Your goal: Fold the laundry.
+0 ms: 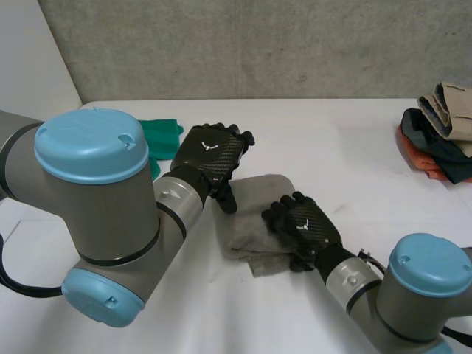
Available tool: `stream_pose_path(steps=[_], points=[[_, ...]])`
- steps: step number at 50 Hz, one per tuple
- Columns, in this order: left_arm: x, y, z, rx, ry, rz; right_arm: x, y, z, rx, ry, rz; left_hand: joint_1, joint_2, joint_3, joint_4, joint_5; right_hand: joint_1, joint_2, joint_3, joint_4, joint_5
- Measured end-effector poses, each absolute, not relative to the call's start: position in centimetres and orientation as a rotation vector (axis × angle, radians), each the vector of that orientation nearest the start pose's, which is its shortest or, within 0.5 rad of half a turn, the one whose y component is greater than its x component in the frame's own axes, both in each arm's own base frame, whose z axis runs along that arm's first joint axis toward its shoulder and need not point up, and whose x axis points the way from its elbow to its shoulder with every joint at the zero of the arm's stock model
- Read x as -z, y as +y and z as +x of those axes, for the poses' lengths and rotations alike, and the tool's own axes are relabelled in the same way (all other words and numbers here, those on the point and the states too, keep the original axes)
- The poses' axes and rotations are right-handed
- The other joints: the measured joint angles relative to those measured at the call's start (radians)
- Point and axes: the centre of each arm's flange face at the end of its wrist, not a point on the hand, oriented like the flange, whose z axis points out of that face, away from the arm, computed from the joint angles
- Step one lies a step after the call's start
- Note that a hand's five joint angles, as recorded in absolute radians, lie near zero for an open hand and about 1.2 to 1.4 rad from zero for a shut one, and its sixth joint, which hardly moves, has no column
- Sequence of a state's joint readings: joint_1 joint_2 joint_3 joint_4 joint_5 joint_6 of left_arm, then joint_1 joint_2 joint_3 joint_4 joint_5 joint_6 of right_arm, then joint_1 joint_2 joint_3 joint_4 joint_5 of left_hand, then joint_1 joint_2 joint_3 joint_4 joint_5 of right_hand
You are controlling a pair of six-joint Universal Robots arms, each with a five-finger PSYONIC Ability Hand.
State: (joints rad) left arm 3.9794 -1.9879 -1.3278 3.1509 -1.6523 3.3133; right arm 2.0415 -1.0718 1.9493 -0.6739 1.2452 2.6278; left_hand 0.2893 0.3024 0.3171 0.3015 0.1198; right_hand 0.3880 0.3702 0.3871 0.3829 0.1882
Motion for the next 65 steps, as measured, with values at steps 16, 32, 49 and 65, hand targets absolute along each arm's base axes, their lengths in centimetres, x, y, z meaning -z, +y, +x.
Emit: stream_pose_path(steps=[16, 32, 49, 65], points=[[-22.8, -20.5, -34.4, 2.145, 2.447, 1.066, -10.3, -24.4, 30.9, 1.939, 1.752, -1.298, 0.000, 0.000, 0.000, 0.000, 0.000, 0.215, 0.232, 0.217, 0.222, 0.219], [-23.5, -20.6, -34.4, 2.185, 2.422, 1.056, -14.8, -29.5, 32.2, 2.070, 1.717, -1.201, 0.000, 0.000, 0.000, 0.000, 0.000, 0.644, 0.780, 0.775, 0.814, 0.743], [-27.6, -20.8, -35.2, 2.378, 2.304, 1.022, -35.1, -44.0, 18.4, 2.752, 1.193, -0.483, 0.000, 0.000, 0.000, 0.000, 0.000, 0.645, 0.780, 0.775, 0.817, 0.752], [-26.6, -19.6, -35.6, 2.341, 2.335, 1.079, -25.1, -54.2, 0.8, 2.768, 1.415, -0.334, 0.000, 0.000, 0.000, 0.000, 0.000, 0.645, 0.783, 0.791, 0.818, 0.758]])
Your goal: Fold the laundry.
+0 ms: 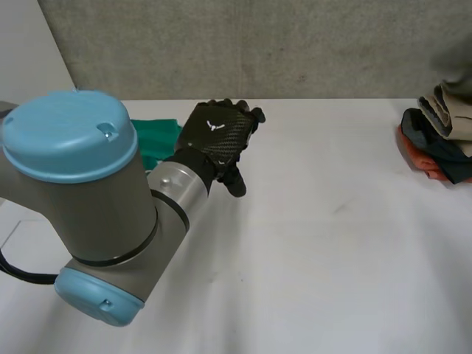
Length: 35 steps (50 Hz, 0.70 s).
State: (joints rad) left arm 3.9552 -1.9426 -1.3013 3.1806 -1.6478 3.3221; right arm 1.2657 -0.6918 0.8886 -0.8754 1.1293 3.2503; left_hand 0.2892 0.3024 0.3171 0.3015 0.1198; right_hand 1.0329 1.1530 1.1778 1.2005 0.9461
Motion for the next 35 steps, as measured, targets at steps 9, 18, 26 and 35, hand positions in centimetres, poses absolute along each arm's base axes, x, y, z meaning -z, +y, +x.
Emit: stream_pose_path(steps=[9, 18, 26, 35], points=[[-25.5, -18.4, -35.9, 2.300, 2.371, 1.146, -14.0, -54.0, -3.0, 2.517, 1.679, -0.423, 0.000, 0.000, 0.000, 0.000, 0.000, 0.000, 0.000, 0.000, 0.001, 0.045], [-25.6, -16.6, -36.4, 2.311, 2.373, 1.220, -14.3, -52.6, -3.9, 2.518, 1.671, -0.487, 0.000, 0.000, 0.000, 0.000, 0.000, 0.000, 0.000, 0.000, 0.005, 0.059], [-26.3, -15.6, -36.7, 2.355, 2.362, 1.310, -17.1, -51.6, -3.5, 2.526, 1.679, -0.462, -0.029, -0.036, -0.054, -0.040, -0.043, -0.712, -0.823, -0.821, -0.833, -0.776], [-27.7, -14.3, -37.0, 2.485, 2.299, 1.457, -19.3, -49.5, -4.3, 2.435, 1.950, -0.346, -0.064, -0.089, -0.100, -0.094, -0.065, -0.800, -0.935, -0.964, -0.987, -0.896]])
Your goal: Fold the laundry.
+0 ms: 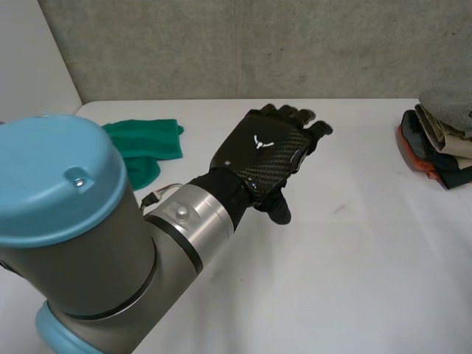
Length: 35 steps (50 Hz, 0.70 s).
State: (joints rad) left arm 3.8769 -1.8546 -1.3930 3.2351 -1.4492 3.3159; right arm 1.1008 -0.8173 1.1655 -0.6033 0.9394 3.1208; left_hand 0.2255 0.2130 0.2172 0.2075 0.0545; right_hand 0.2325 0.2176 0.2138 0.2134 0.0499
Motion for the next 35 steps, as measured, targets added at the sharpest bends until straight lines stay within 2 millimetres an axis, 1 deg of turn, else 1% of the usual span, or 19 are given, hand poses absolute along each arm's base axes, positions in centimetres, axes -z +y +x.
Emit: stream_pose_path(steps=[4, 7, 9, 10, 12, 14, 17, 19, 20, 22, 24, 25, 26, 27, 28, 30, 31, 33, 35], points=[[-28.4, -14.1, -37.0, -1.780, -1.557, -1.017, -20.4, -48.3, -6.0, 2.477, 2.153, -0.298, -0.007, -0.002, -0.003, -0.002, 0.000, 0.000, 0.000, 0.000, 0.000, 0.000], [-29.0, -13.9, -36.8, -1.808, -1.506, -1.005, -21.9, -47.4, -7.6, 2.559, 2.319, -0.248, -0.007, -0.002, -0.003, -0.002, 0.000, 0.000, 0.000, 0.000, 0.000, 0.000], [-29.2, -13.8, -36.8, -1.821, -1.477, -1.001, -22.8, -46.9, -8.3, 2.615, 2.390, -0.208, -0.007, -0.002, -0.003, -0.002, 0.000, 0.000, 0.000, 0.000, 0.000, 0.000], [-29.3, -13.8, -36.8, -1.824, -1.470, -1.000, -23.1, -46.8, -8.4, 2.631, 2.403, -0.196, -0.007, -0.002, -0.003, -0.002, 0.000, 0.000, 0.000, 0.000, 0.000, 0.000], [-29.6, -13.7, -36.8, -1.834, -1.435, -0.999, -24.3, -46.4, -8.9, 2.704, 2.432, -0.138, -0.007, -0.002, -0.003, -0.002, 0.000, 0.000, 0.000, 0.000, 0.000, 0.000], [-29.8, -13.7, -36.7, -1.839, -1.417, -0.998, -25.5, -46.1, -8.9, 2.766, 2.411, -0.099, -0.007, -0.002, -0.003, -0.002, 0.000, 0.000, 0.000, 0.000, 0.000, 0.000], [-30.1, -14.0, -36.5, -1.854, -1.403, -0.991, -27.7, -45.6, -7.6, 2.849, 2.298, -0.082, -0.007, -0.002, -0.003, -0.002, 0.000, 0.000, 0.000, 0.000, 0.000, 0.000], [-30.3, -14.3, -36.4, -1.865, -1.402, -0.984, -28.7, -45.2, -6.2, 2.869, 2.219, -0.109, -0.007, -0.002, -0.003, -0.002, 0.000, 0.000, 0.000, 0.000, 0.000, 0.000], [-30.5, -14.8, -36.1, -1.882, -1.407, -0.974, -29.5, -44.7, -4.6, 2.877, 2.138, -0.155, -0.007, -0.002, -0.003, -0.002, 0.000, 0.000, 0.000, 0.000, 0.000, 0.000], [-30.8, -15.7, -35.6, -1.909, -1.419, -0.957, -30.5, -43.7, -1.5, 2.857, 2.011, -0.267, -0.007, -0.002, -0.003, -0.002, 0.000, 0.000, 0.000, 0.000, 0.000, 0.000], [-31.0, -17.0, -34.9, -1.946, -1.442, -0.932, -30.8, -42.5, 1.7, 2.813, 1.904, -0.395, -0.007, -0.002, -0.003, -0.002, 0.000, 0.000, 0.000, 0.000, 0.000, 0.000], [-31.2, -18.1, -34.4, -1.975, -1.462, -0.912, -30.7, -41.6, 3.7, 2.776, 1.839, -0.482, -0.007, -0.001, -0.003, -0.002, 0.000, 0.000, 0.000, 0.000, 0.000, 0.000], [-31.3, -19.1, -33.8, -2.000, -1.480, -0.894, -30.6, -40.6, 5.6, 2.736, 1.781, -0.565, -0.007, -0.001, -0.003, -0.002, 0.000, 0.000, 0.000, 0.000, 0.000, 0.000], [-31.3, -19.7, -33.4, -2.016, -1.493, -0.882, -30.4, -40.1, 6.6, 2.713, 1.751, -0.608, -0.007, -0.001, -0.003, -0.002, 0.000, 0.000, 0.000, 0.000, 0.000, 0.000], [-31.4, -21.5, -32.4, -2.060, -1.528, -0.850, -29.8, -38.6, 9.1, 2.648, 1.680, -0.714, -0.007, -0.001, -0.003, -0.002, 0.000, 0.000, 0.000, 0.000, 0.000, 0.000], [-31.4, -23.7, -31.0, -2.110, -1.576, -0.811, -28.8, -36.6, 11.9, 2.555, 1.607, -0.829, -0.007, -0.001, -0.003, -0.002, 0.000, 0.000, 0.000, 0.000, 0.000, 0.000], [-31.2, -24.8, -30.3, -2.134, -1.603, -0.792, -28.4, -36.0, 12.8, 2.522, 1.587, -0.862, -0.007, -0.001, -0.003, -0.002, 0.000, 0.000, 0.000, 0.000, 0.000, 0.000], [-30.3, -27.8, -28.4, -2.184, -1.679, -0.750, -26.8, -33.4, 15.7, 2.398, 1.529, -0.964, -0.007, -0.001, -0.003, -0.002, 0.000, 0.000, 0.000, 0.000, 0.000, 0.000], [-29.0, -30.7, -26.6, -2.230, -1.754, -0.724, -25.3, -31.6, 17.4, 2.300, 1.518, -1.015, -0.007, -0.001, -0.003, -0.002, 0.000, 0.000, 0.000, 0.000, 0.000, 0.000]])
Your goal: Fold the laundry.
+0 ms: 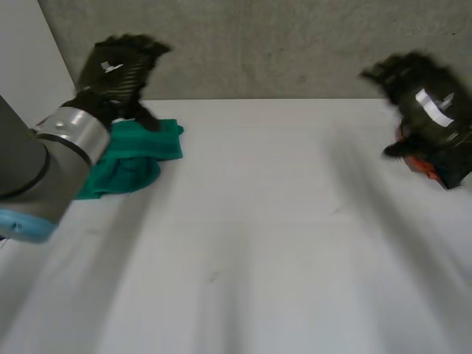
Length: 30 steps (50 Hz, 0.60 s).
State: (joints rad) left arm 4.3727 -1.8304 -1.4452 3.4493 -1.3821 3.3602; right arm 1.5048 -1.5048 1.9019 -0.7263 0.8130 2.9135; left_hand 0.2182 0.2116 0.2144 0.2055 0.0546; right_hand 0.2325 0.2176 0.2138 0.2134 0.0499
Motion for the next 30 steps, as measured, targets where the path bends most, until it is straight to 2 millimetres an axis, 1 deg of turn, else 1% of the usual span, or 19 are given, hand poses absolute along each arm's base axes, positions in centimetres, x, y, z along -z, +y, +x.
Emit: stream_pose_path(steps=[1, 2, 3, 4, 5, 6, 7, 9, 13, 14, 18, 20, 21, 22, 23, 25, 26, 28, 30], points=[[-28.6, -31.4, -26.1, 2.536, 2.008, 0.815, -25.0, -31.2, 17.7, 2.276, 1.522, -1.023, 0.000, 0.000, 0.000, 0.000, 0.000, 0.000, 0.000, 0.000, 0.000, 0.000], [-27.3, -33.8, -24.5, 2.471, 1.995, 0.775, -23.7, -30.0, 18.6, 2.199, 1.548, -1.045, 0.000, 0.000, 0.000, 0.000, 0.000, 0.000, 0.000, 0.000, 0.000, 0.000], [-26.6, -34.9, -23.6, 2.438, 1.986, 0.759, -23.2, -29.5, 18.8, 2.168, 1.565, -1.051, 0.000, 0.000, 0.000, 0.000, 0.000, 0.000, 0.000, 0.000, 0.000, 0.000], [-25.4, -36.6, -22.4, 2.383, 1.974, 0.744, -22.4, -28.9, 19.2, 2.117, 1.601, -1.061, 0.000, 0.000, 0.000, 0.000, 0.000, 0.000, 0.000, 0.000, 0.000, 0.000], [-25.0, -37.0, -22.1, 2.369, 1.971, 0.742, -22.1, -28.7, 19.2, 2.101, 1.613, -1.065, 0.000, 0.000, 0.000, 0.000, 0.000, 0.000, 0.000, 0.000, 0.000, 0.000], [-23.3, -39.1, -20.5, 2.294, 1.956, 0.737, -21.3, -28.3, 19.4, 2.055, 1.655, -1.075, 0.000, 0.000, 0.000, 0.000, 0.000, 0.000, 0.000, 0.000, 0.000, 0.000], [-22.3, -40.2, -19.6, 2.253, 1.948, 0.739, -20.4, -27.9, 19.5, 2.011, 1.701, -1.087, 0.000, 0.000, 0.000, 0.000, 0.000, 0.000, 0.000, 0.000, 0.000, 0.000], [-19.6, -42.6, -17.8, 2.152, 1.938, 0.760, -18.9, -27.4, 19.6, 1.938, 1.787, -1.121, 0.000, 0.000, 0.000, 0.000, 0.000, 0.000, 0.000, 0.000, 0.000, 0.000], [-15.9, -45.1, -16.1, 2.053, 1.940, 0.809, -16.9, -27.1, 19.5, 1.865, 1.896, -1.202, 0.000, 0.000, 0.000, 0.000, 0.000, 0.000, 0.000, 0.000, 0.000, 0.000], [-14.7, -45.7, -15.7, 2.031, 1.948, 0.830, -16.3, -27.0, 19.4, 1.852, 1.930, -1.235, 0.000, 0.000, 0.000, 0.000, 0.000, 0.000, 0.000, 0.000, 0.000, 0.000], [-11.9, -47.1, -15.5, 2.004, 1.977, 0.874, -15.4, -27.1, 19.1, 1.842, 1.990, -1.303, 0.044, 0.046, 0.042, 0.053, 0.036, 0.000, 0.000, 0.000, 0.000, 0.000], [-11.2, -47.4, -15.6, 2.003, 1.985, 0.885, -15.2, -27.1, 19.1, 1.844, 2.003, -1.318, 0.055, 0.057, 0.052, 0.064, 0.044, 0.000, 0.000, 0.000, 0.000, 0.000], [-10.7, -47.7, -15.6, 2.002, 1.992, 0.890, -15.1, -27.2, 19.0, 1.848, 2.013, -1.327, 0.351, 0.312, 0.304, 0.321, 0.298, 0.000, 0.000, 0.000, 0.000, 0.000], [-10.4, -47.9, -15.7, 2.003, 1.995, 0.892, -15.0, -27.2, 18.9, 1.851, 2.018, -1.330, 0.518, 0.463, 0.454, 0.470, 0.444, 0.000, 0.000, 0.000, 0.000, 0.000], [-10.4, -48.0, -15.7, 2.005, 1.995, 0.892, -15.0, -27.2, 18.9, 1.852, 2.020, -1.330, 0.563, 0.502, 0.493, 0.508, 0.481, 0.000, 0.000, 0.000, 0.000, 0.000], [-10.4, -48.2, -16.0, 2.012, 1.991, 0.888, -15.0, -27.2, 18.8, 1.857, 2.025, -1.328, 0.886, 0.870, 0.859, 0.863, 0.833, 0.000, 0.000, 0.000, 0.000, 0.000], [-10.5, -48.2, -16.1, 2.014, 1.989, 0.885, -15.0, -27.3, 18.8, 1.858, 2.026, -1.327, 0.911, 0.901, 0.881, 0.897, 0.867, 0.000, 0.000, 0.000, 0.000, 0.000], [-11.5, -48.1, -16.6, 2.030, 1.973, 0.867, -15.0, -27.3, 18.7, 1.862, 2.028, -1.321, 0.935, 0.979, 0.969, 0.987, 0.930, 0.000, 0.000, 0.000, 0.000, 0.000], [-11.6, -48.1, -16.7, 2.032, 1.971, 0.864, -15.0, -27.3, 18.7, 1.863, 2.028, -1.320, 0.935, 0.979, 0.969, 0.987, 0.930, 0.000, 0.000, 0.000, 0.000, 0.000]])
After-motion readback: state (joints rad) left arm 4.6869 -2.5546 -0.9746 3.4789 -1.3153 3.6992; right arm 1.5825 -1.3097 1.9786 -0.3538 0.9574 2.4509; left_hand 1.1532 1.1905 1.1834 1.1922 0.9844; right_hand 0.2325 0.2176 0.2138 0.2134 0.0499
